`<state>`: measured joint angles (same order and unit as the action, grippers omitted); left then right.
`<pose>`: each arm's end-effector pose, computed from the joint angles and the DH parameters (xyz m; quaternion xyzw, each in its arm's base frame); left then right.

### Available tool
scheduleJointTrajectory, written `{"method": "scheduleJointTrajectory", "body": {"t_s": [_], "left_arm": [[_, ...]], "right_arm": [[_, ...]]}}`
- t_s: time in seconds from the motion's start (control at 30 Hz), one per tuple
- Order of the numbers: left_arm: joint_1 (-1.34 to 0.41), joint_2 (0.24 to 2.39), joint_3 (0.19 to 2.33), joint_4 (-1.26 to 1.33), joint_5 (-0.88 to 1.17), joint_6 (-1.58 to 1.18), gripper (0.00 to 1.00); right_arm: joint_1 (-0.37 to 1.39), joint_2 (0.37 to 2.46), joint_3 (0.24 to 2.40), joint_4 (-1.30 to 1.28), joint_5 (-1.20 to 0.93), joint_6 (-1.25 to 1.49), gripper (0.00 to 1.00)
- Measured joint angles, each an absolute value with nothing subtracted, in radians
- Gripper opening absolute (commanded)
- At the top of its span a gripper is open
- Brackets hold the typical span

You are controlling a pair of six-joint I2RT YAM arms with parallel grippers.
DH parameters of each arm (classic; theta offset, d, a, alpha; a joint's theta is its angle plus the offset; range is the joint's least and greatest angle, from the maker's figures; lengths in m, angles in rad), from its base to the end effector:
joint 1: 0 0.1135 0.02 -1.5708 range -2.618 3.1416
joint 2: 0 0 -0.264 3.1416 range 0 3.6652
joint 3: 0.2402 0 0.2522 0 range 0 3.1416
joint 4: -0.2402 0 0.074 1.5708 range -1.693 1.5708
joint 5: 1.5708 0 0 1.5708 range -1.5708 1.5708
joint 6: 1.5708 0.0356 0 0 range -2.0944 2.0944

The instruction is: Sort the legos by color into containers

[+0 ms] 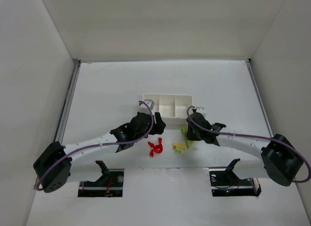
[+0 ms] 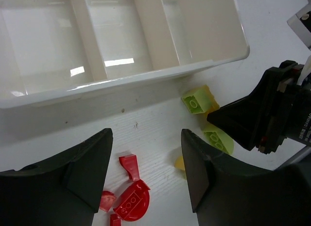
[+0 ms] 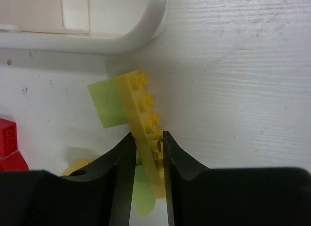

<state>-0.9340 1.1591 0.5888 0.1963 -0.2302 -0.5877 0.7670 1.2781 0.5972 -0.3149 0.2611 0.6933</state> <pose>0.1576 -0.1995 0.2340 0.0777 0.8196 -0.3171 0.4707 0.1726 0.1536 0.1677 0.0019 0.9515 0.0945 0.2927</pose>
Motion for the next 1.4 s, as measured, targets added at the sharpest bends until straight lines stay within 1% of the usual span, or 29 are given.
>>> {"method": "scheduleJointTrajectory", "body": {"t_s": [0.1, 0.3, 0.6, 0.77, 1.1, 1.4], "left_arm": [[-0.934, 1.164, 0.589, 0.199, -0.209, -0.598, 0.6], [-0.934, 1.166, 0.589, 0.244, -0.142, -0.632, 0.68], [-0.937, 1.201, 0.589, 0.363, -0.054, -0.692, 0.68], [-0.941, 1.239, 0.589, 0.396, -0.045, -0.716, 0.65], [-0.963, 1.319, 0.589, 0.439, -0.044, -0.731, 0.67], [-0.962, 1.373, 0.599, 0.497, -0.043, -0.751, 0.64]], "right_arm": [[0.767, 1.262, 0.597, -0.314, 0.26, 0.693, 0.3], [0.765, 1.162, 0.607, -0.315, 0.218, 0.693, 0.3], [0.759, 1.119, 0.65, -0.313, 0.099, 0.693, 0.28], [0.76, 1.104, 0.654, -0.313, 0.078, 0.696, 0.27], [0.761, 1.068, 0.654, -0.313, 0.051, 0.701, 0.26], [0.769, 1.066, 0.654, -0.305, 0.018, 0.704, 0.25]]}}
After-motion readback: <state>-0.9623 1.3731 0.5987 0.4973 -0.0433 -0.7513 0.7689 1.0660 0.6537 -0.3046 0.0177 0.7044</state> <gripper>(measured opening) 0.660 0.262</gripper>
